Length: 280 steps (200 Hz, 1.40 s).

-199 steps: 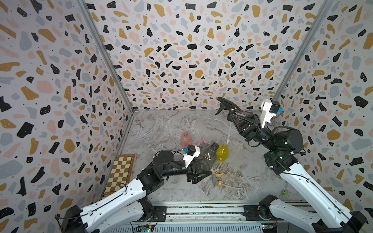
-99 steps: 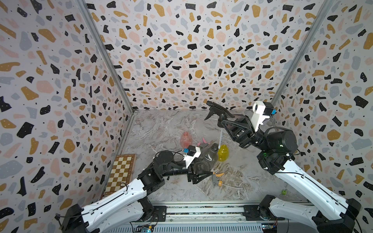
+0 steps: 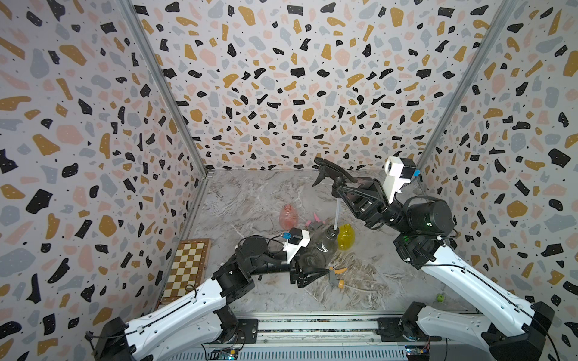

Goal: Attach spray nozzles to spray bottles
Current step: Insert the spray nozzle into the spray bottle.

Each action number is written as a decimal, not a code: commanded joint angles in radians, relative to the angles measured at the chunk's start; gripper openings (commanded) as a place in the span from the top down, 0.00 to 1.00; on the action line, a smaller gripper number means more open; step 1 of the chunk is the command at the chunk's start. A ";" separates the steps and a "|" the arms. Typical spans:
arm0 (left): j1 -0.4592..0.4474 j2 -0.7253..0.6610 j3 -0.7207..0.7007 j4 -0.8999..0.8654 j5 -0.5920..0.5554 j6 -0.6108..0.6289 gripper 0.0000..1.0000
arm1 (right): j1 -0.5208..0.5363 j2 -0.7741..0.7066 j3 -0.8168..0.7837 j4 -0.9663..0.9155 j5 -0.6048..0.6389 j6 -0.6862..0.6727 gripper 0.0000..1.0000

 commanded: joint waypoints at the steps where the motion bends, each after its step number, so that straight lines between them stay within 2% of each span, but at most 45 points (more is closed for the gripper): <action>1: -0.004 -0.017 -0.007 0.090 -0.003 0.000 1.00 | 0.018 -0.011 0.023 0.049 -0.006 -0.008 0.70; 41: -0.004 -0.045 0.003 0.143 -0.074 -0.038 1.00 | 0.048 -0.031 -0.035 0.052 -0.012 -0.011 0.70; 71: -0.004 -0.072 0.035 0.119 -0.105 -0.046 1.00 | 0.054 -0.050 -0.099 0.047 -0.014 -0.009 0.68; 183: -0.004 -0.102 0.092 0.044 -0.135 -0.061 1.00 | 0.082 -0.097 -0.192 -0.059 -0.025 -0.060 0.62; 229: -0.004 -0.102 0.128 -0.075 -0.087 -0.022 1.00 | 0.083 -0.104 -0.152 -0.191 -0.032 -0.120 0.62; 280: -0.004 -0.120 0.151 -0.156 -0.100 -0.002 1.00 | 0.083 -0.108 -0.099 -0.352 -0.057 -0.195 0.66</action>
